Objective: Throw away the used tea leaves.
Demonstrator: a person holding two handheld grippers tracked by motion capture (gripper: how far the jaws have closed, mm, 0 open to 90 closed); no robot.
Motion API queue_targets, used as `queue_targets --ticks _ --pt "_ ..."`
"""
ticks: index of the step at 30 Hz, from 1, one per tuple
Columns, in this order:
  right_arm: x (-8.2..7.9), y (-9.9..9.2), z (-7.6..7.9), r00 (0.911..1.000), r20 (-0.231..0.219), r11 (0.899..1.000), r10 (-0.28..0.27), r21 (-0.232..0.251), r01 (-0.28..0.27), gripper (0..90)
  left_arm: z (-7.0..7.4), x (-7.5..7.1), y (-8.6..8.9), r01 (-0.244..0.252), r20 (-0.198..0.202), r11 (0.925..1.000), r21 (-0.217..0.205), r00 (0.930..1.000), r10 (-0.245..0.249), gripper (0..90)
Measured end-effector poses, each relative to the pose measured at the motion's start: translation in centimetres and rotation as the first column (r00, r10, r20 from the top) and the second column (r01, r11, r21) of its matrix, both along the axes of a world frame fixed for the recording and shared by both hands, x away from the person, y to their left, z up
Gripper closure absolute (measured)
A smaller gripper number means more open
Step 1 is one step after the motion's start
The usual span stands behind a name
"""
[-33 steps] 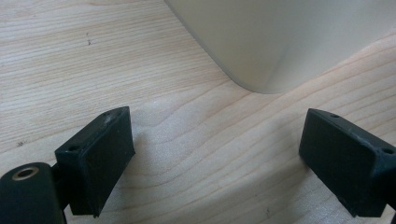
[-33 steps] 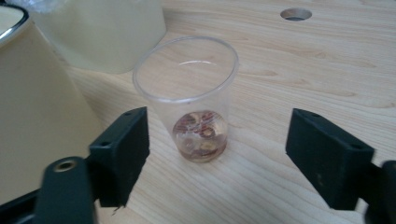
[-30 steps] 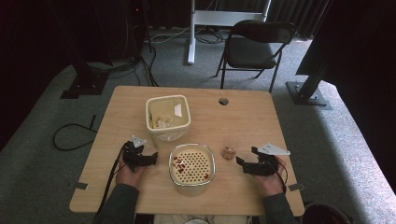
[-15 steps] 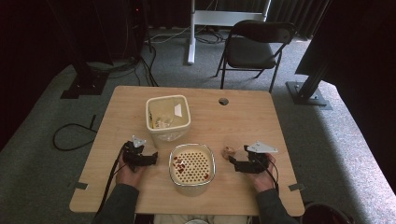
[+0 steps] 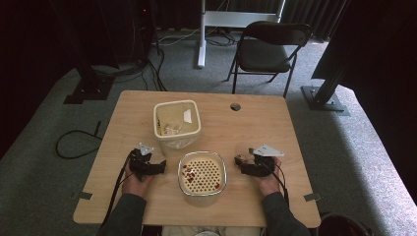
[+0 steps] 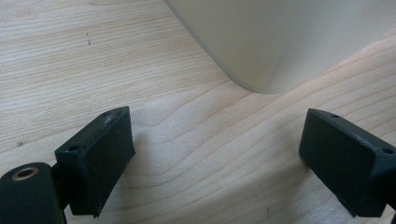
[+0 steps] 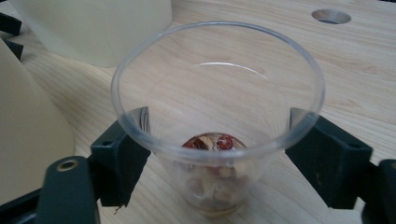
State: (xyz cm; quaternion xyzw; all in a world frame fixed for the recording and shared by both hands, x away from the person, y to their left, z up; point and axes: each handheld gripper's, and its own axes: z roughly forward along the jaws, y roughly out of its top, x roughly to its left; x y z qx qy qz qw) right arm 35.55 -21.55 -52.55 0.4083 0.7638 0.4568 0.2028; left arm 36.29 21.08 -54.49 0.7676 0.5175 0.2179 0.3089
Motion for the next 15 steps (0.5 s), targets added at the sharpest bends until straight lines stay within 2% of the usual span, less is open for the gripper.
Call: queue_targets --ticks 6,10,15 --pt "0.37 0.30 -0.20 0.9995 0.031 1.000 -0.003 0.022 0.003 29.9 0.00 0.00 0.00 0.000 0.000 1.0000 0.001 1.0000 0.000 10.7" --pt "0.40 0.61 -0.20 0.9991 0.042 1.000 0.003 0.017 -0.004 29.7 0.00 0.00 0.00 0.000 0.000 1.0000 0.001 1.0000 0.000 10.7" --pt "0.42 0.77 -0.04 0.9994 0.036 0.999 0.001 0.036 -0.002 27.6 0.00 0.00 0.00 0.000 0.000 1.0000 0.000 1.0000 0.000 10.7"
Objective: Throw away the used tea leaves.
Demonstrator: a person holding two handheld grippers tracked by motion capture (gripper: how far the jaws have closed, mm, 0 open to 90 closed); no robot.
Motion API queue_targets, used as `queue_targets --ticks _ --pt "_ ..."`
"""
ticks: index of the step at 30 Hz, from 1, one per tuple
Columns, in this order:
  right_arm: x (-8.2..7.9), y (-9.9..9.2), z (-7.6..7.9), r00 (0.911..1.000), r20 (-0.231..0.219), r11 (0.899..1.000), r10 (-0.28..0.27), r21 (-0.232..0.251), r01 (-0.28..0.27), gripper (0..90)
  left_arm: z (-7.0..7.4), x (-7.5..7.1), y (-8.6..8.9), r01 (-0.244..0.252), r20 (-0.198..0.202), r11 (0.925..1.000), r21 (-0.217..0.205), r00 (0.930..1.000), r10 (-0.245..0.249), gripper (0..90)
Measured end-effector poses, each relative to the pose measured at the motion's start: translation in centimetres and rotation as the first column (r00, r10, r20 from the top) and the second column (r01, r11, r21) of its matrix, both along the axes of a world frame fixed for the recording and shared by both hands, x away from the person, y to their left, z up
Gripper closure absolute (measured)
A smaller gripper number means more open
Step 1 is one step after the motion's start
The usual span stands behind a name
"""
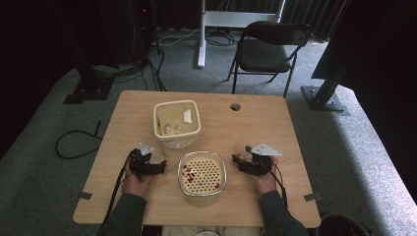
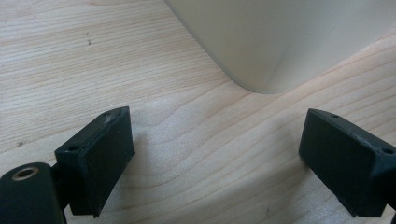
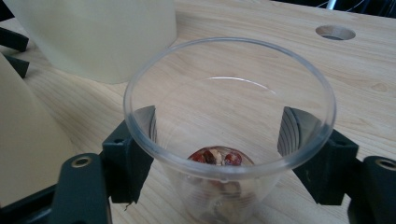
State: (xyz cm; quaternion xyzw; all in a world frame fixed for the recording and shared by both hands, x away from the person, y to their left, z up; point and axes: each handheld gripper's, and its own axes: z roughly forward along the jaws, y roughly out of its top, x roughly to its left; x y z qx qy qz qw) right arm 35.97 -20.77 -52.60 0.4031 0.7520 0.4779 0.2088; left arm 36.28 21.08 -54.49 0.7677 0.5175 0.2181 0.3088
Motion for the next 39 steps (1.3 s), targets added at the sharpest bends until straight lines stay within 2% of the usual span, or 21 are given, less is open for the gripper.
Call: queue_targets --ticks 7,15,18,19,26,39 --pt "-0.3 0.1 0.4 0.9998 0.021 1.000 0.002 0.018 -0.002 27.6 0.0 0.0 0.0 0.000 0.000 1.0000 0.000 1.0000 0.000 10.6" --pt "-1.2 0.0 1.8 0.9976 0.070 0.999 0.004 0.034 -0.006 29.7 0.0 0.0 0.0 0.000 0.000 1.0000 0.000 1.0000 0.000 10.6" --pt "-1.9 0.3 3.1 0.9954 0.096 1.000 0.003 0.022 -0.005 31.2 0.0 0.0 0.0 0.000 0.000 1.0000 0.000 1.0000 0.000 10.7" --pt "-1.9 0.3 3.1 0.9954 0.096 1.000 0.003 0.022 -0.005 31.2 0.0 0.0 0.0 0.000 0.000 1.0000 0.000 1.0000 0.000 10.7" --pt "-3.1 1.3 5.7 0.9924 0.123 1.000 0.008 -0.031 -0.004 32.2 0.0 0.0 0.0 -0.001 0.001 1.0000 -0.002 1.0000 0.001 10.7" --pt "-4.8 3.3 8.3 0.9874 0.153 0.996 0.043 -0.078 -0.031 34.5 0.0 0.0 0.0 0.000 0.000 1.0000 0.000 1.0000 0.000 10.6"
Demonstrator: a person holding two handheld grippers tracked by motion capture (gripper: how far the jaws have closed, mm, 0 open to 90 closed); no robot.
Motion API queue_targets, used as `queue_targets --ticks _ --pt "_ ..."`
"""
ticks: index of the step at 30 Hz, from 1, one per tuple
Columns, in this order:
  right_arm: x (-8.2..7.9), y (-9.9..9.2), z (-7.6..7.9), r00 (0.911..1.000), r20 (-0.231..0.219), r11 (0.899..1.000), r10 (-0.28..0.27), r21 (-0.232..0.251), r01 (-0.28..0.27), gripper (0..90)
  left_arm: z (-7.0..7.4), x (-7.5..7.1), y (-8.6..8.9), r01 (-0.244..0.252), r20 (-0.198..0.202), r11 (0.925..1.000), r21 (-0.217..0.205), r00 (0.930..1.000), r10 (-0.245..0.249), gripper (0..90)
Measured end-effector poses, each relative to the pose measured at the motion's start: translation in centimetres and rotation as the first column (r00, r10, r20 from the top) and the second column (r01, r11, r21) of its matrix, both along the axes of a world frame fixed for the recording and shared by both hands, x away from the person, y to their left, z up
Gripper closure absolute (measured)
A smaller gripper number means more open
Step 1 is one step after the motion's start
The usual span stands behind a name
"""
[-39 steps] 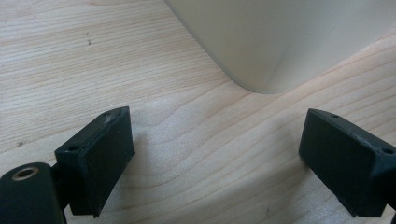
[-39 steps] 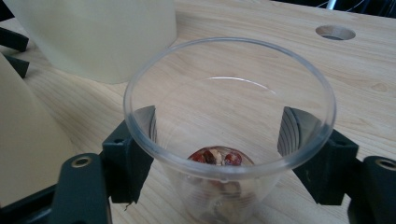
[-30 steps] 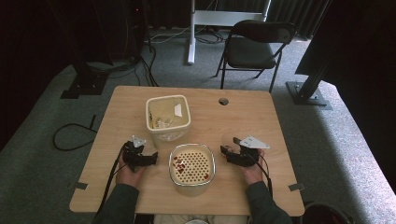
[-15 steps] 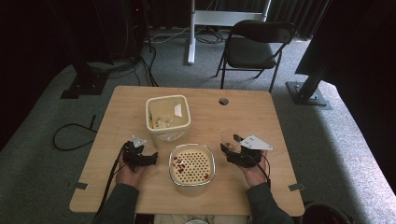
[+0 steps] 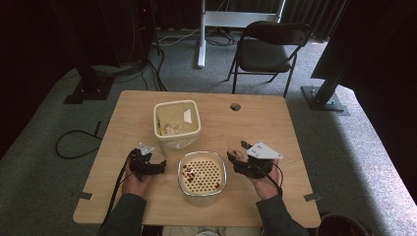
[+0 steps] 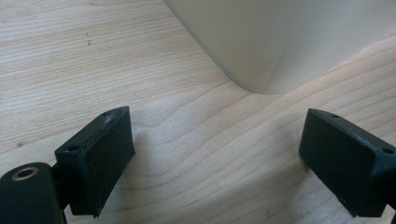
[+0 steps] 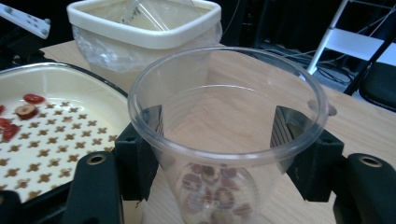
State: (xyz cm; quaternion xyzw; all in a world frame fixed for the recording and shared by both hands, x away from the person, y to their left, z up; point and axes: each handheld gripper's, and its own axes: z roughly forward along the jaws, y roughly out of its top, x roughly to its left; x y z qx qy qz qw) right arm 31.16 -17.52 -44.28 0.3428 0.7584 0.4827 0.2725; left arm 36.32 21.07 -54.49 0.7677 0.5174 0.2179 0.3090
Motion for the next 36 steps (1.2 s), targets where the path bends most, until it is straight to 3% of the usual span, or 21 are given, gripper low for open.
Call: queue_targets --ticks 5,9,10,11,13,14,15,16,21,25,28,31,34,36 --pt "-0.3 0.4 0.4 0.9998 0.015 1.000 0.009 -0.027 -0.009 35.0 0.0 0.0 0.0 0.000 0.000 1.0000 -0.001 1.0000 0.000 10.6" --pt "-0.6 0.9 0.6 0.9991 0.042 0.995 0.008 -0.097 -0.004 35.7 0.0 0.0 0.0 0.000 0.000 1.0000 0.000 1.0000 0.000 10.6" --pt "-0.8 1.6 0.8 0.9969 0.078 0.982 0.011 -0.187 0.004 36.1 0.0 0.0 0.0 0.000 0.000 1.0000 0.000 1.0000 0.000 10.7" --pt "-1.0 1.9 0.9 0.9956 0.093 0.974 0.013 -0.226 0.008 36.1 0.0 0.0 0.0 0.000 0.000 1.0000 0.000 1.0000 0.000 10.6" --pt "-1.3 2.6 1.1 0.9924 0.121 0.959 0.024 -0.283 0.012 36.1 0.0 0.0 0.0 0.001 0.000 1.0000 0.000 1.0000 -0.001 10.6" --pt "-1.3 2.6 1.1 0.9924 0.121 0.959 0.024 -0.283 0.012 36.1 0.0 0.0 0.0 0.001 0.000 1.0000 0.000 1.0000 -0.001 10.6" --pt "-1.4 2.9 1.2 0.9897 0.140 0.949 0.029 -0.316 0.017 36.1 0.0 0.0 0.0 0.000 0.000 1.0000 0.000 1.0000 0.000 10.6" --pt "-1.7 3.5 1.6 0.9830 0.179 0.920 0.044 -0.391 0.030 36.1 0.0 0.0 0.0 0.000 0.000 1.0000 0.000 1.0000 0.000 10.6" --pt "-2.2 4.7 2.4 0.9632 0.251 0.842 0.096 -0.537 0.056 36.1 0.0 0.0 0.0 0.000 0.000 1.0000 0.000 1.0000 0.000 10.6" --pt "-2.3 5.3 3.0 0.9513 0.268 0.779 0.153 -0.625 0.051 36.0 0.0 0.0 0.0 0.000 0.000 1.0000 0.000 1.0000 0.000 10.7" --pt "-2.3 5.7 3.2 0.9421 0.270 0.721 0.199 -0.691 0.046 36.1 0.0 0.0 0.0 0.000 0.000 1.0000 0.000 1.0000 0.000 10.7" --pt "-2.4 5.9 3.4 0.9374 0.254 0.688 0.239 -0.726 0.021 36.3 0.0 0.0 0.0 0.000 0.000 1.0000 0.000 1.0000 0.000 10.6" --pt "-2.6 6.1 3.4 0.9271 0.254 0.642 0.276 -0.766 0.019 36.4 0.0 0.0 0.0 0.000 0.000 1.0000 0.000 1.0000 0.000 10.6" --pt "-2.7 6.2 3.4 0.9245 0.249 0.626 0.288 -0.780 0.015 36.9 0.0 0.0 0.0 0.000 0.000 1.0000 0.000 1.0000 0.000 10.7"
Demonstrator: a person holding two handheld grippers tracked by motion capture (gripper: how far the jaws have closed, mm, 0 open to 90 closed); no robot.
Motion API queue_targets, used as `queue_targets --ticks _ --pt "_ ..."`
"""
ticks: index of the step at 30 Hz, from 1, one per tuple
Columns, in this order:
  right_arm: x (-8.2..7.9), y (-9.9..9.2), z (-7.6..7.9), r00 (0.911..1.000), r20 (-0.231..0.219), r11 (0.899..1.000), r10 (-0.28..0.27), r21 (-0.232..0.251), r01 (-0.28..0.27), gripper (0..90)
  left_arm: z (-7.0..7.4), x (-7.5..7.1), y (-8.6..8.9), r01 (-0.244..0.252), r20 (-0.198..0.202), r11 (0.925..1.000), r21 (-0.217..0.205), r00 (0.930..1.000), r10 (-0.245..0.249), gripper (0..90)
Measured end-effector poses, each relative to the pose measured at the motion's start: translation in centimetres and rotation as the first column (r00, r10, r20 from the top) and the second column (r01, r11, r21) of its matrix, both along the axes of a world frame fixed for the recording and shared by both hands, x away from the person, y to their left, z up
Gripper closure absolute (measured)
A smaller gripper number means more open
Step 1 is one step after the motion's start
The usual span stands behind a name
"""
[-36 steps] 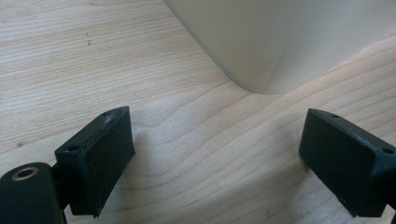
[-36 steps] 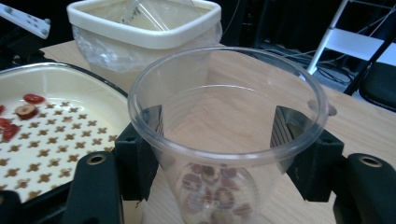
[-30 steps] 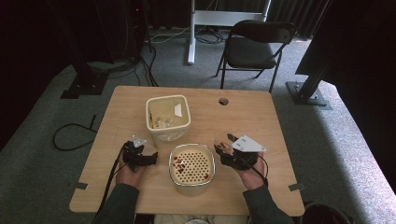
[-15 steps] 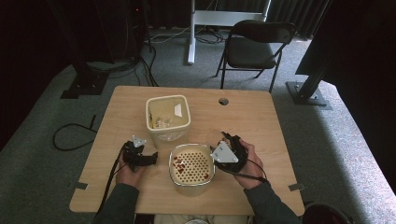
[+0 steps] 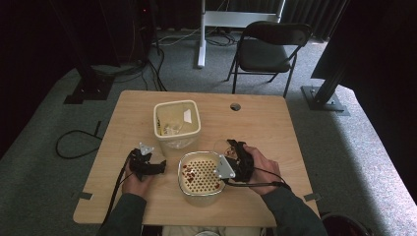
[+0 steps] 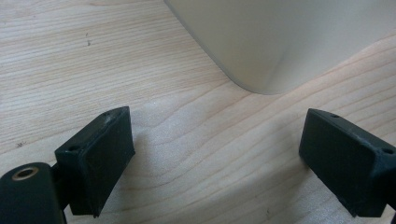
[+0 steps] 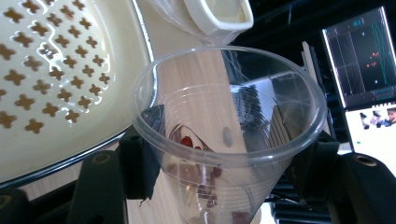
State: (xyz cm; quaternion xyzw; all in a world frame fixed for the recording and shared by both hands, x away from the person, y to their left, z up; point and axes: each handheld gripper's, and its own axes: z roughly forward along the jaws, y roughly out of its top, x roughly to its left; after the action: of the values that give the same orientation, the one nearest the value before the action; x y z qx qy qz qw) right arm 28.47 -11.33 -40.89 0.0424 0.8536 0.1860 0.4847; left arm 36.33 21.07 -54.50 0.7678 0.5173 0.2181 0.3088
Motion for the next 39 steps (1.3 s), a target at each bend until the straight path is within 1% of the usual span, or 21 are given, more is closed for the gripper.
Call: queue_targets --ticks 2,4,7,9,12,15,19,20,21,22,24,25,26,27,28,31,33,36,37,39 --pt "-0.1 0.1 0.0 0.9999 0.008 1.000 0.009 -0.021 -0.009 37.1 0.0 0.0 0.0 0.000 0.000 1.0000 -0.001 1.0000 0.000 10.6" --pt "-0.3 0.3 -0.1 0.9995 0.030 0.998 0.012 -0.056 -0.010 37.2 0.0 0.0 0.0 0.000 0.000 1.0000 0.000 1.0000 0.000 10.6" --pt "-0.5 0.7 -0.1 0.9978 0.061 0.993 0.025 -0.114 -0.018 37.6 0.0 0.0 0.0 0.000 0.000 1.0000 0.000 1.0000 0.000 10.7" --pt "-0.7 0.9 -0.1 0.9964 0.075 0.989 0.039 -0.147 -0.028 37.8 0.0 0.0 0.0 0.000 0.000 1.0000 0.000 1.0000 0.000 10.7" --pt "-0.9 1.2 -0.2 0.9945 0.092 0.982 0.050 -0.184 -0.033 38.5 0.0 0.0 0.0 0.000 0.000 1.0000 0.000 1.0000 0.000 10.7" --pt "-1.0 1.5 -0.2 0.9918 0.107 0.972 0.069 -0.231 -0.042 39.1 0.0 0.0 0.0 0.000 0.000 1.0000 0.000 1.0000 0.000 10.6" --pt "-1.2 1.8 -0.2 0.9895 0.113 0.960 0.090 -0.274 -0.056 39.8 0.0 0.0 0.0 0.000 0.000 1.0000 0.000 1.0000 0.000 10.6" --pt "-1.2 1.8 -0.2 0.9895 0.113 0.960 0.090 -0.274 -0.056 39.8 0.0 0.0 0.0 0.000 0.000 1.0000 0.000 1.0000 0.000 10.6" --pt "-1.2 1.9 -0.2 0.9883 0.119 0.955 0.096 -0.291 -0.058 39.8 0.0 0.0 0.0 0.000 0.000 1.0000 0.000 1.0000 0.000 10.6" --pt "-1.3 2.0 -0.2 0.9864 0.126 0.948 0.106 -0.314 -0.062 39.9 0.0 0.0 0.0 0.000 0.000 1.0000 0.000 1.0000 0.000 10.7" --pt "-1.4 2.2 -0.3 0.9836 0.135 0.938 0.120 -0.339 -0.068 40.1 0.0 0.0 0.0 0.000 0.000 1.0000 0.000 1.0000 0.000 10.7" --pt "-1.5 2.3 -0.3 0.9826 0.141 0.935 0.121 -0.348 -0.065 40.1 0.0 0.0 0.0 0.000 0.000 1.0000 0.000 1.0000 0.000 10.6" --pt "-1.5 2.3 -0.3 0.9826 0.141 0.935 0.121 -0.348 -0.065 40.1 0.0 0.0 0.0 0.000 0.000 1.0000 0.000 1.0000 0.000 10.6" --pt "-1.6 2.5 -0.3 0.9784 0.158 0.921 0.133 -0.385 -0.063 40.3 0.0 0.0 0.0 0.000 0.000 1.0000 0.000 1.0000 0.000 10.6" --pt "-1.6 2.6 -0.3 0.9771 0.166 0.916 0.133 -0.398 -0.057 40.4 0.0 0.0 0.0 0.000 0.000 1.0000 -0.001 1.0000 0.000 10.6" --pt "-1.6 2.7 -0.3 0.9735 0.180 0.905 0.141 -0.422 -0.053 40.6 0.0 0.0 0.0 0.000 0.000 1.0000 0.000 1.0000 0.000 10.6" --pt "-1.7 2.7 -0.2 0.9715 0.187 0.901 0.145 -0.430 -0.051 40.7 0.0 0.0 0.0 0.000 0.000 1.0000 0.000 1.0000 0.000 10.7" --pt "-1.7 2.8 -0.2 0.9676 0.201 0.892 0.153 -0.449 -0.048 40.9 0.0 0.0 0.0 0.000 0.000 1.0000 0.000 1.0000 0.000 10.7" --pt "-1.7 2.8 -0.2 0.9678 0.202 0.892 0.150 -0.449 -0.045 40.9 0.0 0.0 0.0 0.000 0.000 1.0000 0.000 1.0000 0.000 10.6" --pt "-1.7 2.8 -0.2 0.9660 0.206 0.886 0.156 -0.461 -0.044 41.0 0.0 0.0 0.0 0.000 0.000 1.0000 0.000 1.0000 0.000 10.7"
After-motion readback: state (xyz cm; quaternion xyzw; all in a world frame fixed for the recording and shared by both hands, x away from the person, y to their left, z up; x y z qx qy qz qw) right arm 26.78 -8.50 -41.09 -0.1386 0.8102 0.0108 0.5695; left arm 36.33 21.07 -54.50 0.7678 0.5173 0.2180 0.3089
